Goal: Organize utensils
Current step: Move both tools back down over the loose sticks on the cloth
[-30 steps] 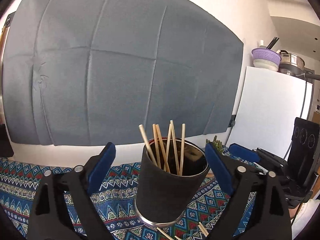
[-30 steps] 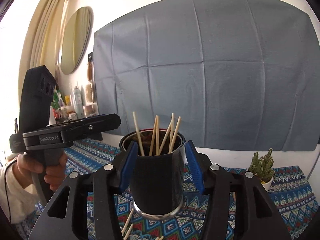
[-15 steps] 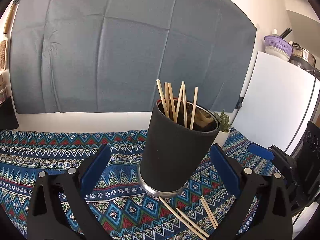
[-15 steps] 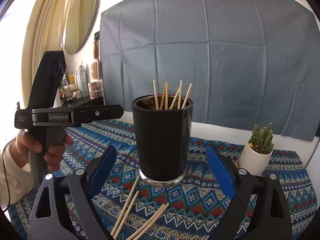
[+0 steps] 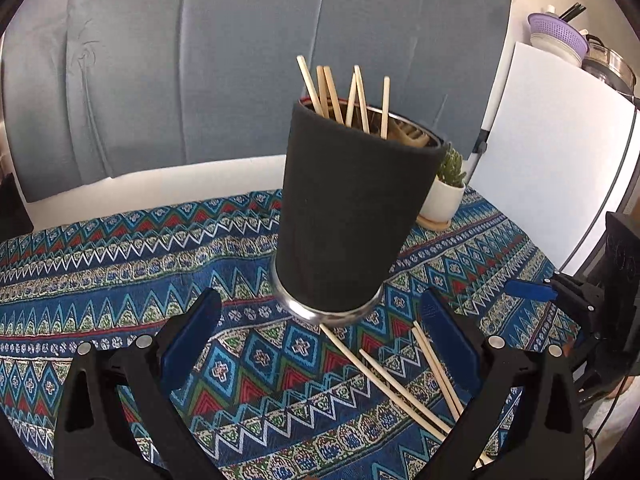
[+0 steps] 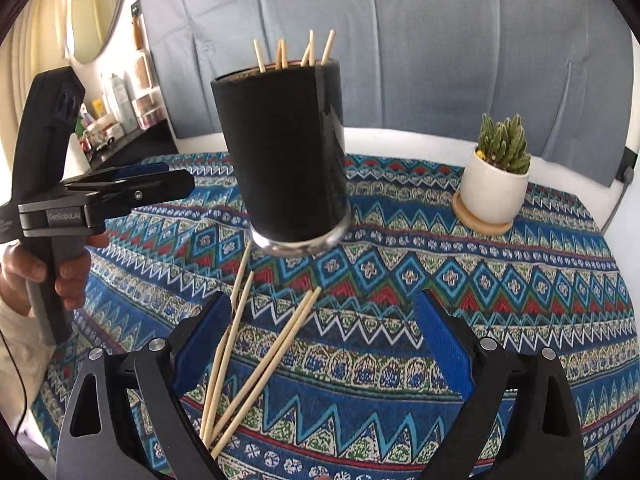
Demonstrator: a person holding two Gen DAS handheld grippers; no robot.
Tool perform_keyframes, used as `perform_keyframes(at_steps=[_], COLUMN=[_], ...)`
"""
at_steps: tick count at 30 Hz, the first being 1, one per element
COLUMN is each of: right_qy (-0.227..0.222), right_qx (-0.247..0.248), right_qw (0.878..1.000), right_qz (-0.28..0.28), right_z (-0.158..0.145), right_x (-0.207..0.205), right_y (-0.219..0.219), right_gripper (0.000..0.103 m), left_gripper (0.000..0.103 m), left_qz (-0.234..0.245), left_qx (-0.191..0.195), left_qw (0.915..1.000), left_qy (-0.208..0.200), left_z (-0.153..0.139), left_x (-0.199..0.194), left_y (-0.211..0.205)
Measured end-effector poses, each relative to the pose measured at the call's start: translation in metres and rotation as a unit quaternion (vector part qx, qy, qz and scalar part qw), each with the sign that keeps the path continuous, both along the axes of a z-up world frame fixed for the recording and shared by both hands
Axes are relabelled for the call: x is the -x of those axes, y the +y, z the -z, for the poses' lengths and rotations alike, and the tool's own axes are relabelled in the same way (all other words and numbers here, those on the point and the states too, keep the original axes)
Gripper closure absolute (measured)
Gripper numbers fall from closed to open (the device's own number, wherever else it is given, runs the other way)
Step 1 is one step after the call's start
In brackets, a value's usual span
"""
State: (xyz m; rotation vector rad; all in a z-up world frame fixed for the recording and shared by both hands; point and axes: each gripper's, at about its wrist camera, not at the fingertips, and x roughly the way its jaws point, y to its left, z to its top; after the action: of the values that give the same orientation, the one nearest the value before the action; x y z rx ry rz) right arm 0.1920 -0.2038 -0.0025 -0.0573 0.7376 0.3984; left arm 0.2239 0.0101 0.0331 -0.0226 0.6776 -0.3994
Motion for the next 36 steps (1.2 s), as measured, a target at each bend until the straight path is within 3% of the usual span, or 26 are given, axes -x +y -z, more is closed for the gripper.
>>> perform_keyframes(at_steps=[5,10,18,27,32,36], right_qy=[0.050,0.070,0.082,0.072,0.070,0.075], right_qx=[-0.011,0.006,0.038,0.052,0.079,0.074], right_qw=[0.999,0.997,0.996,0.996,0.994,0.994], right_qz=[0.010,0.012,0.005,0.019,0.034,0.037], right_z=[0.016,0.029,0.046,0.051,0.052,0.050], right_x=[-0.007,-0.008,-0.005,-0.002,0.002,0.002], right_y=[-0.004,0.000,0.007,0.007,0.007,0.003], right_gripper=[0.015,0.015,0.015,0.008,0.008,0.007], left_gripper=[0.006,0.006,0.006,0.006,0.006,0.005], left_qz=[0.016,0.017,-0.001,0.001,-0.005,-0.007], left_qx=[-0.031,-0.058,-0.089,-0.097,-0.110,-0.122], left_qw=[0.9993,0.9974,0.9935,0.9905,0.9892,0.9877], left_qy=[0.017,0.038,0.071,0.097,0.097,0.097], left_z=[0.019,0.035,0.057,0.072,0.073,0.075], left_x=[0.008,0.011,0.008,0.008,0.008,0.007], left_y=[-0.016,-0.028,-0.033,-0.036,-0.038,-0.045])
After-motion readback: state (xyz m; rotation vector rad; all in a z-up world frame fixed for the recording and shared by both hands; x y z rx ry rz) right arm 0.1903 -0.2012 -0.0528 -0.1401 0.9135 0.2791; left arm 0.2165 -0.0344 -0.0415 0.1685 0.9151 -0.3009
